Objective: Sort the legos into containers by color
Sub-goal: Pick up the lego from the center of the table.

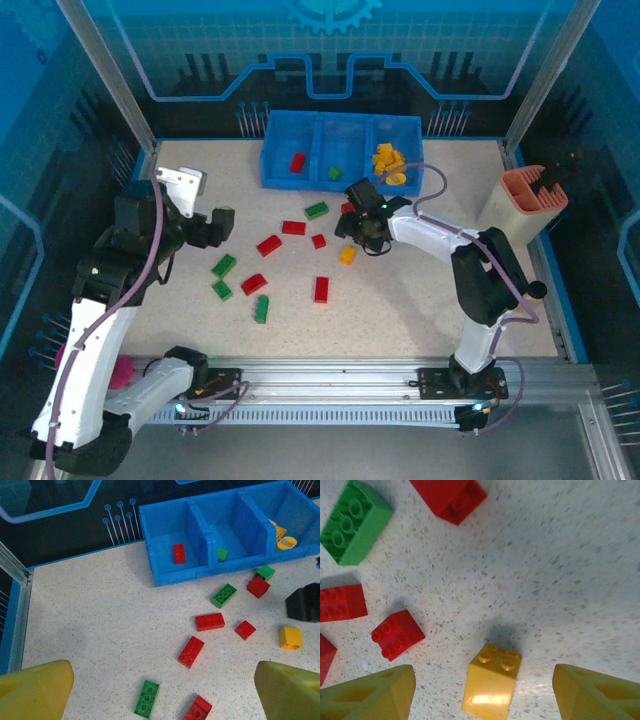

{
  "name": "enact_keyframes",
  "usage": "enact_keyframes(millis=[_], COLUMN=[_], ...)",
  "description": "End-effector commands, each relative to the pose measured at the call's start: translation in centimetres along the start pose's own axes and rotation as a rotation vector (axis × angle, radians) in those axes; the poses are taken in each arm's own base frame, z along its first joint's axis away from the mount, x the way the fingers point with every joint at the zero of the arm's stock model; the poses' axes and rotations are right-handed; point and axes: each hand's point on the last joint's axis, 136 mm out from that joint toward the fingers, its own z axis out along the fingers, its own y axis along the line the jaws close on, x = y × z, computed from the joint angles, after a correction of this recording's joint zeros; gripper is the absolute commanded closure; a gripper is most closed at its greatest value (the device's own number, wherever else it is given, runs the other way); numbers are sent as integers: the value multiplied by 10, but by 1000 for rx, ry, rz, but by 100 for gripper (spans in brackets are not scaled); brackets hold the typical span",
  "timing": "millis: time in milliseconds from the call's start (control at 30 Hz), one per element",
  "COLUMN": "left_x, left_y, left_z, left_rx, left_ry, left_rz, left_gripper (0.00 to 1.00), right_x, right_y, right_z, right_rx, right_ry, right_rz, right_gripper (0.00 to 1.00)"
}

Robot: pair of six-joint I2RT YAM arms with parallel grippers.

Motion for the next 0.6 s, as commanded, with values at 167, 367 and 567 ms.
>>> enact_keyframes(millis=[167, 367, 567], left_x=[-1, 4, 13], left_y=[-6, -6, -9], left_z=[-6, -4, 0], left_rx=[26, 24, 35], left_ry=[-34, -23, 24], left_rz=[-15, -12, -42], left_gripper=[3, 2, 3], right_x=[22, 31, 36], right_y=[-6, -14, -19], right_z=[24, 33, 48], right_rx=[45, 98, 131], right_ry=[75, 105, 127], right_rz=[63, 44, 16], right_gripper=[26, 29, 42])
